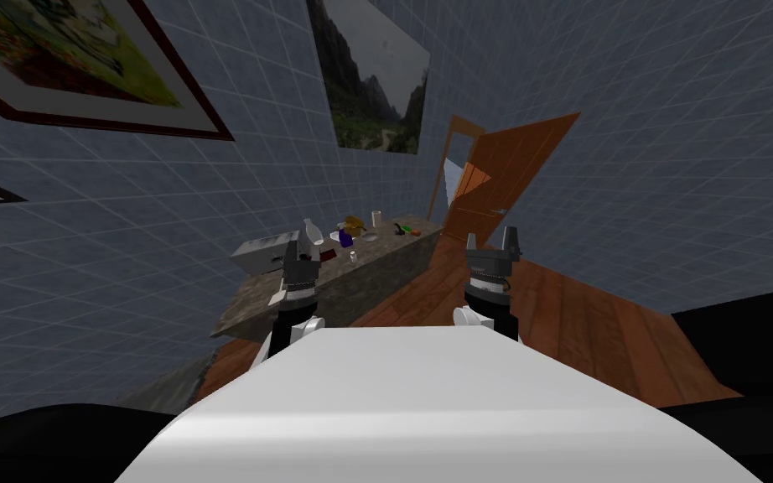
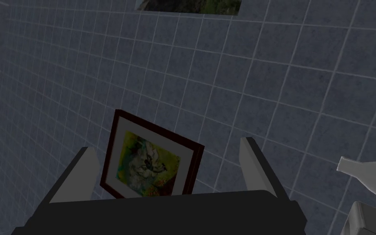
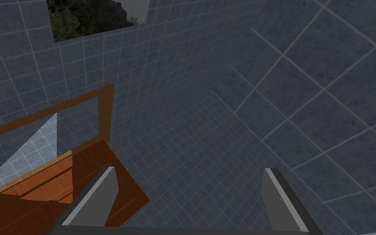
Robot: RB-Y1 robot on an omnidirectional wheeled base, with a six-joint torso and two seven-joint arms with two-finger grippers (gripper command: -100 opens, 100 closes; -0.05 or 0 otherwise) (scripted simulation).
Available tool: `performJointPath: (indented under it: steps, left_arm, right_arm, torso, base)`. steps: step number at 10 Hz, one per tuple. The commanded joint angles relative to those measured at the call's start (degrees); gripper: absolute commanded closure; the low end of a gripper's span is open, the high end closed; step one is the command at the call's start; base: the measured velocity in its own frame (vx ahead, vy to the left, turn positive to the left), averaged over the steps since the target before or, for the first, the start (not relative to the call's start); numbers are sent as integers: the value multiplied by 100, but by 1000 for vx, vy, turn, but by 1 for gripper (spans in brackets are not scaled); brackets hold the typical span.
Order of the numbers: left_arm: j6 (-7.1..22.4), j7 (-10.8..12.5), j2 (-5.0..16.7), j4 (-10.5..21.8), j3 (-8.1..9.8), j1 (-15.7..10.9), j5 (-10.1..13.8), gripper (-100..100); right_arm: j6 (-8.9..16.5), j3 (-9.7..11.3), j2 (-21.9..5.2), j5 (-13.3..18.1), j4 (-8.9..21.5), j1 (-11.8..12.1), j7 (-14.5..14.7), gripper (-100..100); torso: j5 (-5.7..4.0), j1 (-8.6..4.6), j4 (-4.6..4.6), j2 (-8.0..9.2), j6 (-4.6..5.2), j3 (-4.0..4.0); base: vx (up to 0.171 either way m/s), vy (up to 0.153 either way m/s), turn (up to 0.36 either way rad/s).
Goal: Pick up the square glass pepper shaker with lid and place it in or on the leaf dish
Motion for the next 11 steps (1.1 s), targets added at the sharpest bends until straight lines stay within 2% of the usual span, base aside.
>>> performJointPath:
  steps: [1, 5, 11]
  left_arm:
    - [83, 68, 182, 134, 53, 27, 132, -100]
    - [376, 290, 472, 520, 225, 110, 567, -100]
    - [1012, 763, 634, 1181, 501, 225, 1401, -100]
  right_arm:
    - [0, 0, 0, 0, 0, 0, 0, 0]
    - [0, 0, 0, 0, 0, 0, 0, 0]
    - [0, 1, 1, 0, 0, 0, 0, 0]
  torso:
    - [0, 0, 0, 0, 0, 0]
    - [-5, -23, -2, -9, 0, -6]
    - [-8, -31, -3, -11, 1, -7]
  base:
    - [49, -124, 120]
    - [56, -168, 138]
    - [54, -202, 157]
